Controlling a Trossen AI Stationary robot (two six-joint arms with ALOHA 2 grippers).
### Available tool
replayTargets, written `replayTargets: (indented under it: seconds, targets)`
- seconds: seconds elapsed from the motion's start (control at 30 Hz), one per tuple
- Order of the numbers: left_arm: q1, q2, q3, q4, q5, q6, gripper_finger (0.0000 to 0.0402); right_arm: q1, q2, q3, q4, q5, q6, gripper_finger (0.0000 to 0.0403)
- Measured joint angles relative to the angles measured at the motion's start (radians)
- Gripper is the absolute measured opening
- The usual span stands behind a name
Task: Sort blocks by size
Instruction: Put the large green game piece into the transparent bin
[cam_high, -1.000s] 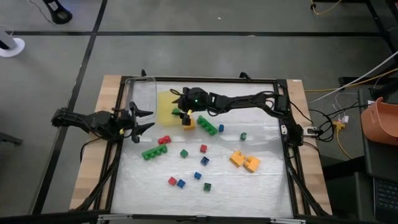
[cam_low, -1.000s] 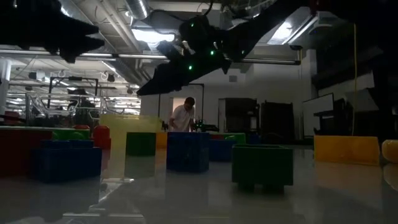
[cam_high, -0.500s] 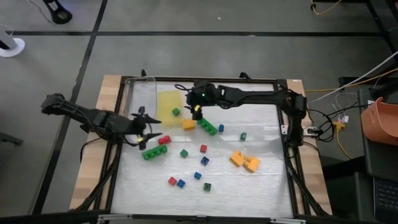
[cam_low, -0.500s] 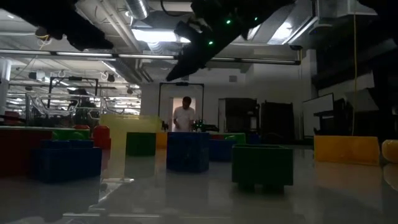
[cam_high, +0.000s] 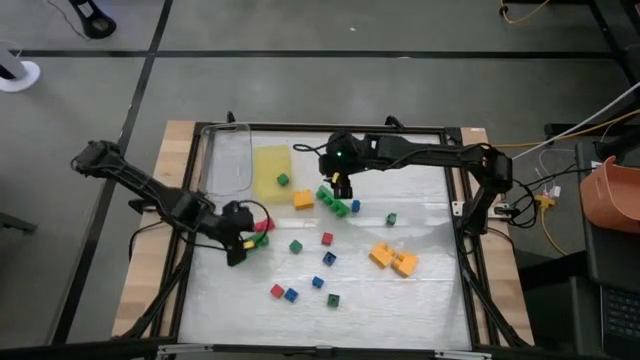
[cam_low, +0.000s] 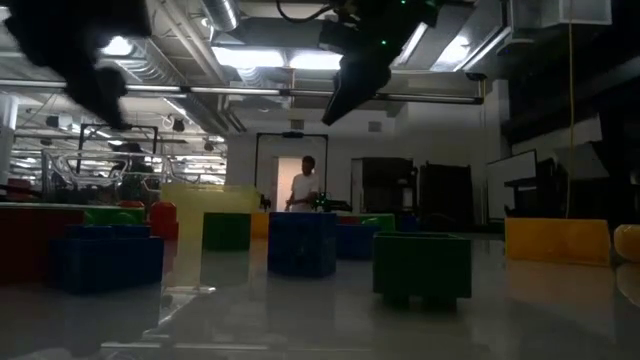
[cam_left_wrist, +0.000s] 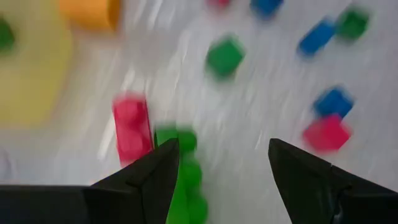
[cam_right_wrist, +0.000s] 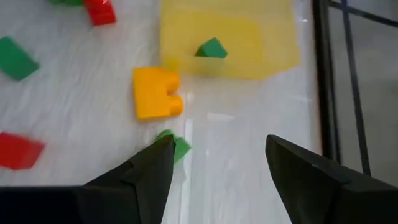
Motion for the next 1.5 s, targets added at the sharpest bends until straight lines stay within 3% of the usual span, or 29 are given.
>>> replayTargets:
  seconds: [0.3, 0.7, 1.0, 1.27, 1.5]
  targets:
    - [-0.038, 0.154, 0.000, -0.112, 0.030, -0.170, 0.0235, 0.066, -0.001, -0.010, -0.016, -0.001, 0.000, 0.0253]
    - [-0.038, 0.308, 0.000, -0.110, 0.050, -0.197, 0.0235, 0.187, -0.001, -0.010, -0.043, -0.002, 0.000, 0.0253]
    - [-0.037, 0.411, 0.001, -0.101, 0.155, -0.192, 0.0233, 0.281, -0.001, -0.010, -0.062, -0.002, 0.004, 0.0253]
    - [-0.036, 0.425, 0.002, -0.073, 0.180, -0.170, 0.0152, 0.334, -0.001, -0.010, -0.069, -0.003, 0.005, 0.0253]
    - [-0.036, 0.411, 0.007, -0.059, 0.250, -0.225, 0.0151, 0.368, -0.001, -0.010, -0.190, 0.002, 0.007, 0.0253]
